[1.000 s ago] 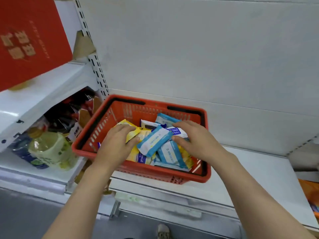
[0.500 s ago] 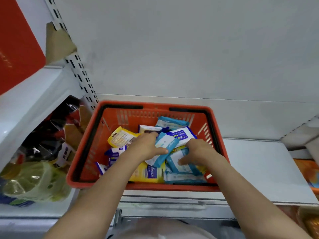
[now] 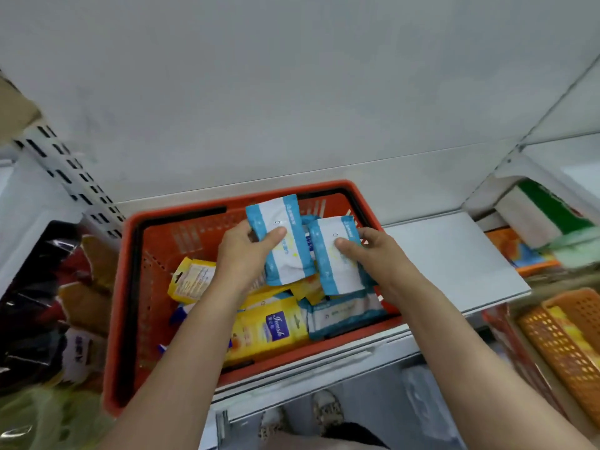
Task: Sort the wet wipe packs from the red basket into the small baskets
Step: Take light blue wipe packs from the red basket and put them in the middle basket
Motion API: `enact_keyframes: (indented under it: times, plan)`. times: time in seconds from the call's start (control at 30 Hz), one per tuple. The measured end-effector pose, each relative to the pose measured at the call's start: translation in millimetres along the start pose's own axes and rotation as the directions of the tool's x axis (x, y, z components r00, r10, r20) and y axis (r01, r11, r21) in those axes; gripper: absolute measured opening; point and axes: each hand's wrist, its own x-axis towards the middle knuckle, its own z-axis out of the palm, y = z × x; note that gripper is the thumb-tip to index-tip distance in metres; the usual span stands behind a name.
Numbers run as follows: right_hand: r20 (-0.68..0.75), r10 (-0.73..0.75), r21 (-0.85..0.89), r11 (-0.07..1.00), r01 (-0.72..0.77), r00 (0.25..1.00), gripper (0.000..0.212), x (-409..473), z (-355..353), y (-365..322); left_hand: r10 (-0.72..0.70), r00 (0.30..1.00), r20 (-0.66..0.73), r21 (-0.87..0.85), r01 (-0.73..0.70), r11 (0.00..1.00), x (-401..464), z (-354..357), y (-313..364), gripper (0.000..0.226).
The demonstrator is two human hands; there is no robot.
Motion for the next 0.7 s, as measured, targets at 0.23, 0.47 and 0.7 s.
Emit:
enact_keyframes:
  times: [0.23, 0.47, 0.7]
  plan:
    - [-0.056, -0.051, 0.364, 0.929, 0.068, 0.997, 0.035, -39, -36, 5, 0.061, 0.997, -0.041, -0.124, -0.066, 0.990, -26, 34, 8, 0.020]
    - [-0.093, -0.040, 0.477, 0.875, 0.080, 0.995, 0.038, -93, -118, 30, 0.094, 0.994, 0.062, -0.258, -0.075, 0.963, -92, 133, 33, 0.025]
    - [-0.238, -0.001, 0.572, 0.808, 0.141, 0.971, 0.023, -178, -265, 95, -0.008, 0.953, 0.303, -0.342, 0.117, 0.933, -213, 286, 26, 0.026]
